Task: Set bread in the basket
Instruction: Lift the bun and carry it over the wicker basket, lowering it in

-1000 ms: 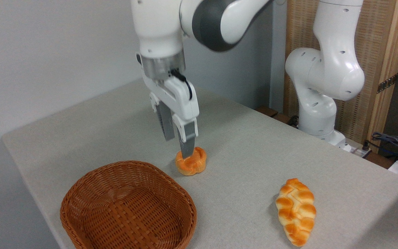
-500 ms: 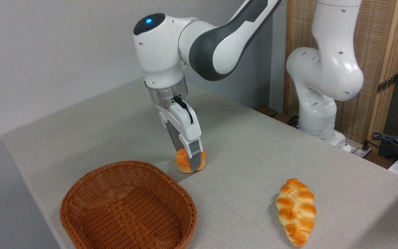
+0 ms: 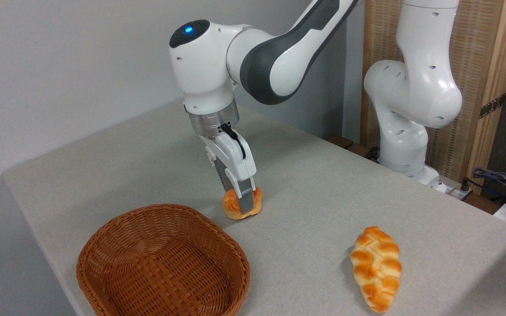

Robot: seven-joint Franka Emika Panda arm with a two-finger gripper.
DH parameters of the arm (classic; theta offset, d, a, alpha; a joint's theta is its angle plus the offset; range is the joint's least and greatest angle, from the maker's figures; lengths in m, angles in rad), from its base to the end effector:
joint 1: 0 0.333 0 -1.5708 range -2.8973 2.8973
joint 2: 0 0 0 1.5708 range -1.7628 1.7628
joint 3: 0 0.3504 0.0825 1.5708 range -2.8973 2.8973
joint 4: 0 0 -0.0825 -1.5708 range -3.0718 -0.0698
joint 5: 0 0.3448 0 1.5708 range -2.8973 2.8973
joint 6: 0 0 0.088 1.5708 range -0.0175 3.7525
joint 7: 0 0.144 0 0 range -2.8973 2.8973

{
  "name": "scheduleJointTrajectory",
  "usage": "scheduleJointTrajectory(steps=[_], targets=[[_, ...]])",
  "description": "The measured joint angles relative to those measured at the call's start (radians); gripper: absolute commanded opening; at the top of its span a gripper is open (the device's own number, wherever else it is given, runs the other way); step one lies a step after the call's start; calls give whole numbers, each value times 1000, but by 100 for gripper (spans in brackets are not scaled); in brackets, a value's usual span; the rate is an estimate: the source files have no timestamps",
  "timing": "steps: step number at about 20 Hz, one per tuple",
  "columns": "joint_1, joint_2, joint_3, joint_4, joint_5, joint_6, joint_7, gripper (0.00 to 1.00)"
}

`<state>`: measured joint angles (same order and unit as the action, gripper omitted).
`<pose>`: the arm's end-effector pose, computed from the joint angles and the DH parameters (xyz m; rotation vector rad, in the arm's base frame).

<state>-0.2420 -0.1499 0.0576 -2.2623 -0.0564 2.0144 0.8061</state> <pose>0.4325 -0.0854 0.4329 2.7053 -1.4168 -0.1159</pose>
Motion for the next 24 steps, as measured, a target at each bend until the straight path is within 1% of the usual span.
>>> scheduleJointTrajectory(steps=[6,8,10,11,12,14,15,17,19,20,21,22,24], targets=[[0,-3,0,10,0,-16,0,47],[1,-5,0,64,0,-110,0,48],[4,-3,3,153,-6,-205,0,50],[9,1,6,197,-25,-229,0,55],[16,7,8,237,-49,-239,-1,58],[42,37,12,310,-79,-240,-11,61],[57,61,14,350,-84,-240,-25,63],[84,124,16,435,-88,-240,-56,64],[98,187,16,503,-92,-226,-74,67],[101,216,16,527,-100,-201,-83,68],[103,239,17,541,-111,-168,-96,72],[105,259,17,549,-123,-130,-120,81],[105,294,17,553,-139,-57,-183,92]])
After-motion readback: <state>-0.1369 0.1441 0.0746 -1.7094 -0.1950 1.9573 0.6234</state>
